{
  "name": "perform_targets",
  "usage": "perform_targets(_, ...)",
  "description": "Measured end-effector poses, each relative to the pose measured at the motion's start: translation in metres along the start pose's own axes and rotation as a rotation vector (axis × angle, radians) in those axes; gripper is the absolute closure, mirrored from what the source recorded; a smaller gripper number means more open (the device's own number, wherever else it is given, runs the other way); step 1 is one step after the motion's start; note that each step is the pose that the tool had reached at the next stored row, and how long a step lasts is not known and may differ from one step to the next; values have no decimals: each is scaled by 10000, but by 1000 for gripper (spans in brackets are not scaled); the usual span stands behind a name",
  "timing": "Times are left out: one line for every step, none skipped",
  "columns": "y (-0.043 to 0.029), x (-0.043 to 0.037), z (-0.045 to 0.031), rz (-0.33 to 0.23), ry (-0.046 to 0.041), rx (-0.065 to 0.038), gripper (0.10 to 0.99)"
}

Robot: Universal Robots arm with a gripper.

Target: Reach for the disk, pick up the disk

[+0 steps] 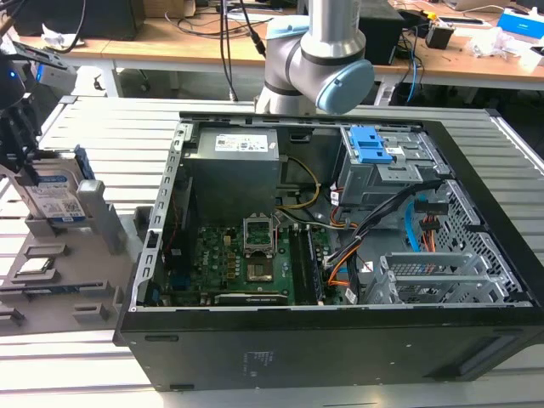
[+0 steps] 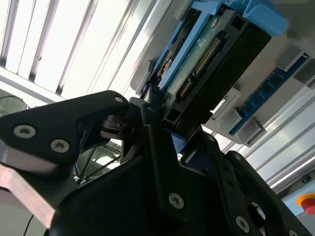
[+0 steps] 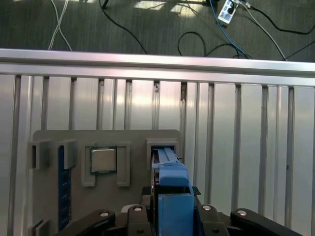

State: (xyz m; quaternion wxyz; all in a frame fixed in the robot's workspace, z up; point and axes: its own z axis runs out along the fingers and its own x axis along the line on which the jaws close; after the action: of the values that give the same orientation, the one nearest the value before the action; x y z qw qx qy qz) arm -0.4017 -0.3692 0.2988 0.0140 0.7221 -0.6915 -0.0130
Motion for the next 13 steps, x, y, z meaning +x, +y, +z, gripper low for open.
perform_targets(0,0,-8,0,0,0,722)
perform_targets(1,-1,-20,0,0,0,722)
perform_targets(1,-1,-29,0,0,0,722)
perform_targets(2,-1,-41,0,0,0,722)
perform_targets(2,-1,-47,0,-1,1,722)
perform_targets(2,-1,-58,0,-1,0,722)
perform_targets(3,-1,-66,0,0,0,722)
perform_targets(3,-2,-77,0,0,0,722)
perform_targets(3,-2,-87,0,0,1,722)
perform_targets(4,-2,-105,0,0,0,722)
perform_targets(4,-2,-117,0,0,1,722)
perform_targets(5,-3,-125,0,0,0,722)
perform_targets(5,-3,-136,0,0,0,722)
